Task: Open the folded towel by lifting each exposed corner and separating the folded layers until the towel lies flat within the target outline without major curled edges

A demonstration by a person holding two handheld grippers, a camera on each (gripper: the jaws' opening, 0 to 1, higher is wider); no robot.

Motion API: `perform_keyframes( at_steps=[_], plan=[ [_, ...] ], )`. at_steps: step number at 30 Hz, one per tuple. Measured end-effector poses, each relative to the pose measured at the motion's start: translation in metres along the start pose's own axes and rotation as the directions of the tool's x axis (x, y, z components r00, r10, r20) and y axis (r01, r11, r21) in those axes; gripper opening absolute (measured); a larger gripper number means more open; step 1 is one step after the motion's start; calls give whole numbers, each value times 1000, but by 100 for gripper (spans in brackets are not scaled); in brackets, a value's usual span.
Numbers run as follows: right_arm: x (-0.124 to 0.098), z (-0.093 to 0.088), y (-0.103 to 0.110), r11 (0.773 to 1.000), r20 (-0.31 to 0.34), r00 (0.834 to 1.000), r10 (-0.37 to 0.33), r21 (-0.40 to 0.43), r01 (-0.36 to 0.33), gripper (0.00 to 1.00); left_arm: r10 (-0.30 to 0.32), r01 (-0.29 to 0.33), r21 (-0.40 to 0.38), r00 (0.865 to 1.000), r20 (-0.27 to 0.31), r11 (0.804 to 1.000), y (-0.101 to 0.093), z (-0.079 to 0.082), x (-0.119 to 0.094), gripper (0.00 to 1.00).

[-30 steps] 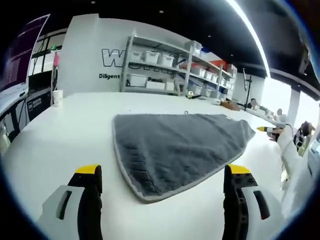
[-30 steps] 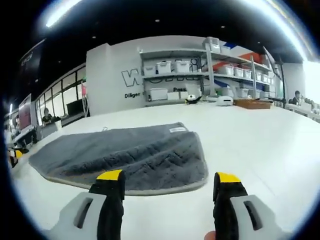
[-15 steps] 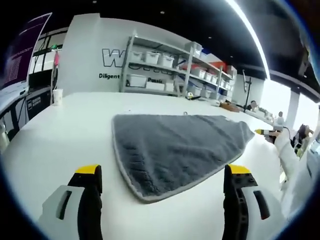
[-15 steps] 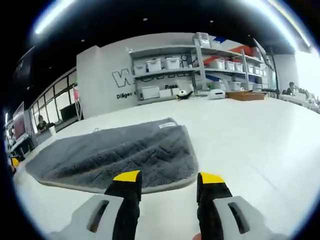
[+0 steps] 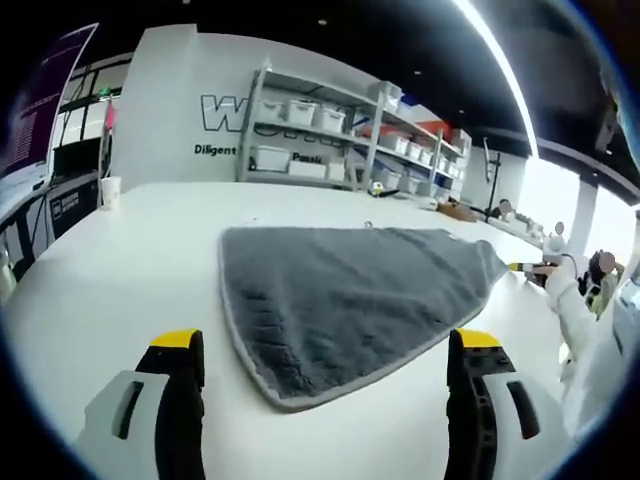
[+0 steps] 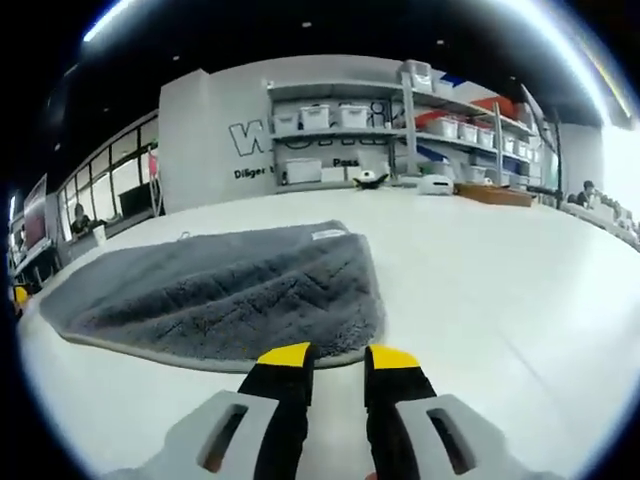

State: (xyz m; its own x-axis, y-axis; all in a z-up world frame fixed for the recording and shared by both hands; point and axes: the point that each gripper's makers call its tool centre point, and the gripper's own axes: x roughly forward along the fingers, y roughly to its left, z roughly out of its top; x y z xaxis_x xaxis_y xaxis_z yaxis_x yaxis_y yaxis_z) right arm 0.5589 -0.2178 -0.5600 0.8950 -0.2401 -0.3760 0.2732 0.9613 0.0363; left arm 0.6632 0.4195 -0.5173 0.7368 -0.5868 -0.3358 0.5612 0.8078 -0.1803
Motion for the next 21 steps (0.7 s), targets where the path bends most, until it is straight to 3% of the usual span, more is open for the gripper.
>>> perform_keyframes(
  at_steps=[6, 8, 21],
  plan=[
    [1, -1, -6, 998, -14, 1000, -24, -57, 24, 0, -7, 7, -2, 1000, -4, 1000, -2, -1, 3, 99],
    [0, -1, -9, 993, -18, 999, -38, -108, 36, 0, -8, 8, -3, 1000, -5, 1000, -2, -2, 4, 99],
    [0, -2, -6, 981, -43, 996, -74, -185, 65, 0, -5, 5, 0, 1000, -3, 1000, -2, -2, 1, 99]
  ],
)
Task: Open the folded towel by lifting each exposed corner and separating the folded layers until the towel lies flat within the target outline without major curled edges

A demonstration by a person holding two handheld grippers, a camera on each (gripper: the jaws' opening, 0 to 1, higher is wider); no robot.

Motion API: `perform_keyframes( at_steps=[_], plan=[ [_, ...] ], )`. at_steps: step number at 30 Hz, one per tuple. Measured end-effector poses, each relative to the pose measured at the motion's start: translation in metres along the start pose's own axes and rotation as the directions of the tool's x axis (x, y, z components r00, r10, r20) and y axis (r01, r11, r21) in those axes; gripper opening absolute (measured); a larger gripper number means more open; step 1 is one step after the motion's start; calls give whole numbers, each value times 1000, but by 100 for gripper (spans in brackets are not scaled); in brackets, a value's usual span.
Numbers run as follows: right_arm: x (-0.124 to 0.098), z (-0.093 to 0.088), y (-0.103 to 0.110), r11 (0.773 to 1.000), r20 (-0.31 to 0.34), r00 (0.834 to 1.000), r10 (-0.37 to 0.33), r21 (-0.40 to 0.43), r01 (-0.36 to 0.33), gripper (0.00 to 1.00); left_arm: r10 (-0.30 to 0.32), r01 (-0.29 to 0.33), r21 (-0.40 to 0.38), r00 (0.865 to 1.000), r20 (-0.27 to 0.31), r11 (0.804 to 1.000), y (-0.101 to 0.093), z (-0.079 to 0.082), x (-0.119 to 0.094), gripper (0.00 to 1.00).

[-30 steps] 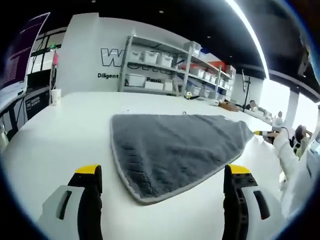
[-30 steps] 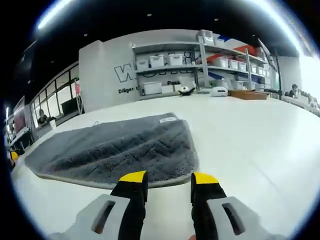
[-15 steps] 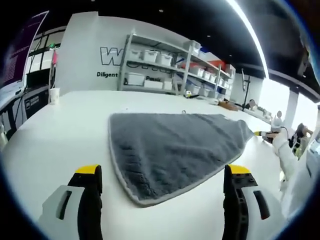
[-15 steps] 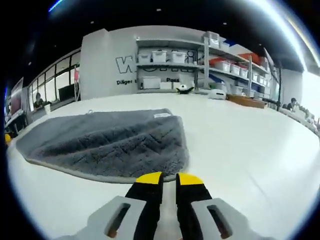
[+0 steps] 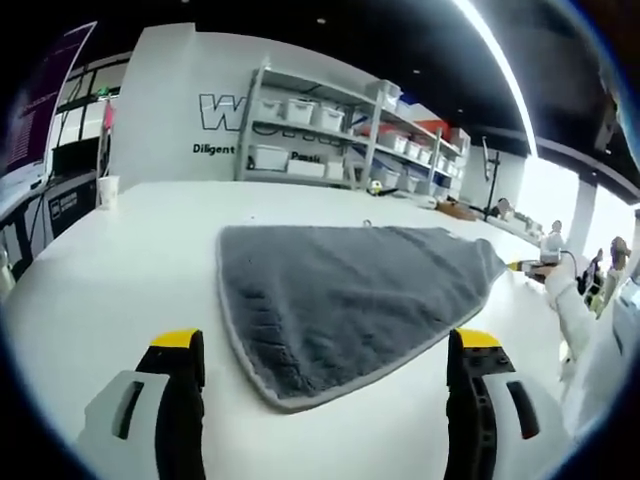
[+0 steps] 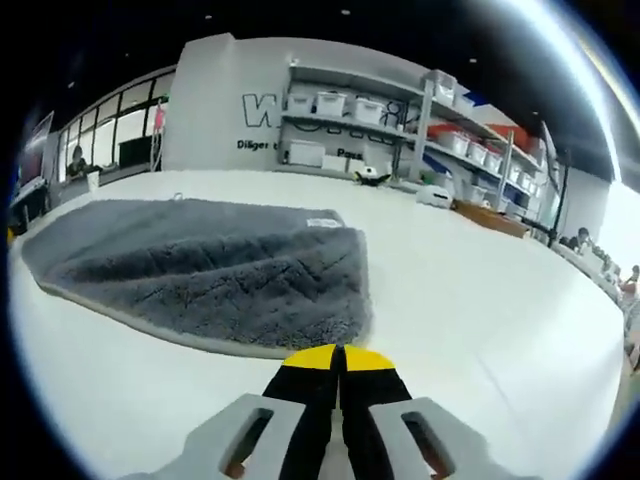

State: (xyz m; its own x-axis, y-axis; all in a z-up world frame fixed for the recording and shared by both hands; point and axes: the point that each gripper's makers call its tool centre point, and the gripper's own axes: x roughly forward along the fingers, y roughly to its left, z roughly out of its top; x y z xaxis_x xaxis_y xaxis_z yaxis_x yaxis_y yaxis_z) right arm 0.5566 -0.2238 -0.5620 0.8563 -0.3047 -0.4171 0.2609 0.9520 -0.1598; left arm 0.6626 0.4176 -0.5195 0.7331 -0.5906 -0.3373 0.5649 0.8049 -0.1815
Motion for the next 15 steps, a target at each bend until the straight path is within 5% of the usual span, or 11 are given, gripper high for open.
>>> perform_keyframes(
  at_steps=[15],
  plan=[
    [-12, -10, -6, 999, -52, 999, -6, -38, 4, 0, 3, -3, -11, 1000, 7, 1000, 3, -2, -4, 99]
  ],
)
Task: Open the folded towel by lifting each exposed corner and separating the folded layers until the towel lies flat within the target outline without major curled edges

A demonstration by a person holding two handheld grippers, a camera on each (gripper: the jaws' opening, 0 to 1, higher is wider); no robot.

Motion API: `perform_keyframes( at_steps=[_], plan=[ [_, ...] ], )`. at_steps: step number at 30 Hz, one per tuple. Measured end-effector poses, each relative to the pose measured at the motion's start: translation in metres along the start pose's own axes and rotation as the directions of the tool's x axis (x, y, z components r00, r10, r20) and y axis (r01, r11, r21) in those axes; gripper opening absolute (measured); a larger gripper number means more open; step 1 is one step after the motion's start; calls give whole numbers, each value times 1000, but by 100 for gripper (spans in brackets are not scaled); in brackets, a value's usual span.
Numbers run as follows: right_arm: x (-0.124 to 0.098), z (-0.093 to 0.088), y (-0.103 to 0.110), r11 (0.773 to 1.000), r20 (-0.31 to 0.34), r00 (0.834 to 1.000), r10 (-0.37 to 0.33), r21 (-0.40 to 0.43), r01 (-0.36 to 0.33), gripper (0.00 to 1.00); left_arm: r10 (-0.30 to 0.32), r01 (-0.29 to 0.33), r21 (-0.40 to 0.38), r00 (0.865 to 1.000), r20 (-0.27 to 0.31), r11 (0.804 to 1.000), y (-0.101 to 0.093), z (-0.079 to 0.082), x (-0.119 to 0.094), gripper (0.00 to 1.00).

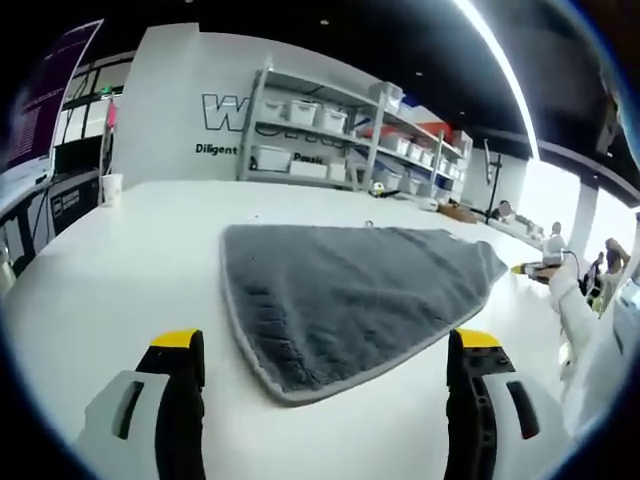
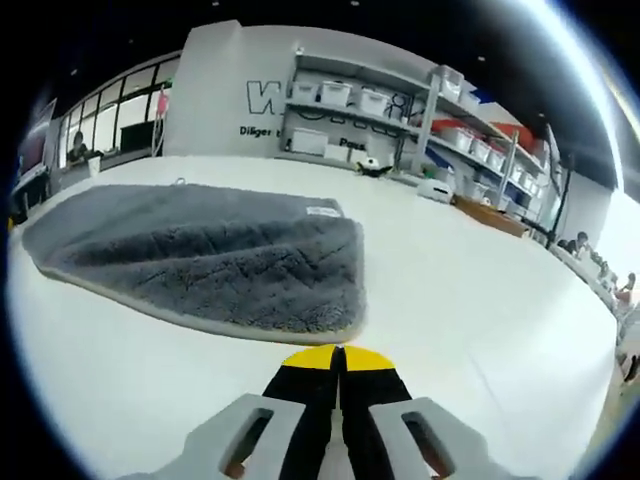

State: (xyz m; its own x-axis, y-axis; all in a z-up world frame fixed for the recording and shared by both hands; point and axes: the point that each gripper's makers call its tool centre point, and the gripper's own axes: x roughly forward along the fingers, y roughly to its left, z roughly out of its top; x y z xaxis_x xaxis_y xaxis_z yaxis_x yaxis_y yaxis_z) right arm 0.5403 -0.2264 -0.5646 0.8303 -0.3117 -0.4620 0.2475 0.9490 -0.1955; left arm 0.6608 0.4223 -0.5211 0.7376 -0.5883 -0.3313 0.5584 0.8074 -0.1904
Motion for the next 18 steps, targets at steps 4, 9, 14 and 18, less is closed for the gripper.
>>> perform_keyframes(
  at_steps=[4, 9, 14, 18],
  plan=[
    [-7, 8, -1, 1000, 51, 999, 3, 0, -3, 0, -3, 3, -1, 1000, 5, 1000, 0, 1, 0, 99],
    [-29, 39, 4, 995, 202, 978, 41, 76, -58, 1, -3, 3, 0, 1000, 5, 1000, 0, 2, -1, 99],
    [-47, 62, 14, 989, 290, 953, 88, 92, -119, 18, -7, 7, 2, 1000, 5, 1000, -2, 2, 1, 99],
    [-55, 72, 22, 990, 303, 948, 101, 63, -126, 25, -12, 12, 3, 1000, 1, 1000, -4, 1, 3, 99]
  ],
)
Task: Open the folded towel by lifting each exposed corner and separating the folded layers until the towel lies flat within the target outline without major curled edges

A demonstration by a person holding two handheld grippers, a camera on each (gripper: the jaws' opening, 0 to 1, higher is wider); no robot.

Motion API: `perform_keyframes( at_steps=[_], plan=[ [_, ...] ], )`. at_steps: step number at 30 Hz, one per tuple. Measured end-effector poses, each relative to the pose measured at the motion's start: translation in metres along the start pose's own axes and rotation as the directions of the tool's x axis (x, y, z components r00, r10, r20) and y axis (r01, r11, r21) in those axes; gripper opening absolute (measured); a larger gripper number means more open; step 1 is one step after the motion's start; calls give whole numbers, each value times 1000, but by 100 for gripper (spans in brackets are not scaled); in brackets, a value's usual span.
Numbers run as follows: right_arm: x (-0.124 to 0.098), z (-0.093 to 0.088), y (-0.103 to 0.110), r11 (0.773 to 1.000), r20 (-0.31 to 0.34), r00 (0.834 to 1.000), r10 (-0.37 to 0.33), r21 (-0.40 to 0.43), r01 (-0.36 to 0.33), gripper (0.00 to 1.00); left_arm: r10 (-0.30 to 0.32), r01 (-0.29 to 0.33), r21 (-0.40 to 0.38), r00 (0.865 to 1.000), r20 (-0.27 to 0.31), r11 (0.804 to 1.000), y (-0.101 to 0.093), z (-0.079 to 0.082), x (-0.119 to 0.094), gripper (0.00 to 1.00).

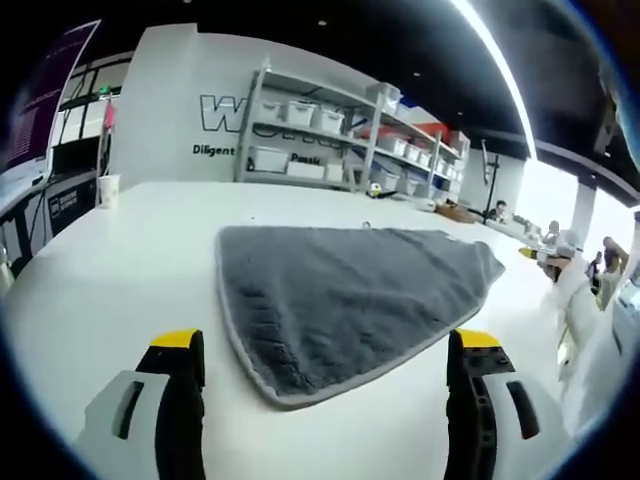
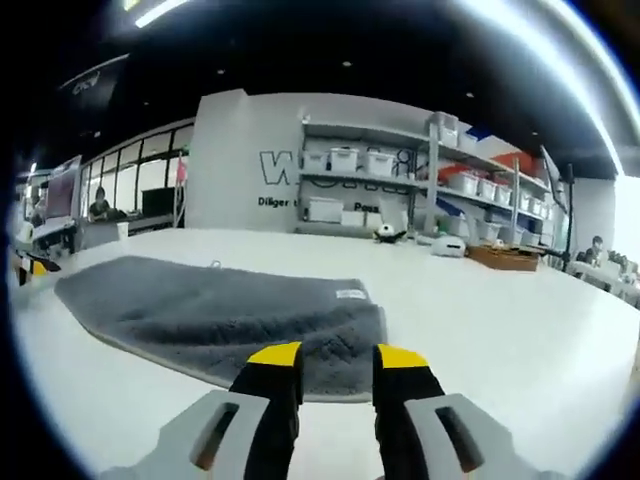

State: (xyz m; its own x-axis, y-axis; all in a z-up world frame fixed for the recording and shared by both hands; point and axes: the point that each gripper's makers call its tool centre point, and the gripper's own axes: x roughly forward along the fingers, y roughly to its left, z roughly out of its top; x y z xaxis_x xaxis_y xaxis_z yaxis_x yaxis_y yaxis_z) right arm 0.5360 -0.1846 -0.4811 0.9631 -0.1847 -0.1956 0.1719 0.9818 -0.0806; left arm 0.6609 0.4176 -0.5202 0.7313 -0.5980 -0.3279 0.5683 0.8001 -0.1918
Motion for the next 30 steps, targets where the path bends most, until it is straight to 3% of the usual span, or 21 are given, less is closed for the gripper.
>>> perform_keyframes(
  at_steps=[4, 11, 30],
  plan=[
    [-1, 8, 11, 1000, 10, 1000, 29, 6, -29, 36, -4, 4, 0, 1000, -3, 1000, -1, -1, 0, 99],
    [1, 12, 27, 999, -19, 999, 43, -21, -44, 64, 8, -8, 6, 1000, 5, 1000, 1, 2, -5, 99],
    [1, -3, 34, 999, -98, 994, 39, -1, -39, 97, 8, -8, 7, 1000, 0, 1000, 1, -1, -7, 99]
  ],
)
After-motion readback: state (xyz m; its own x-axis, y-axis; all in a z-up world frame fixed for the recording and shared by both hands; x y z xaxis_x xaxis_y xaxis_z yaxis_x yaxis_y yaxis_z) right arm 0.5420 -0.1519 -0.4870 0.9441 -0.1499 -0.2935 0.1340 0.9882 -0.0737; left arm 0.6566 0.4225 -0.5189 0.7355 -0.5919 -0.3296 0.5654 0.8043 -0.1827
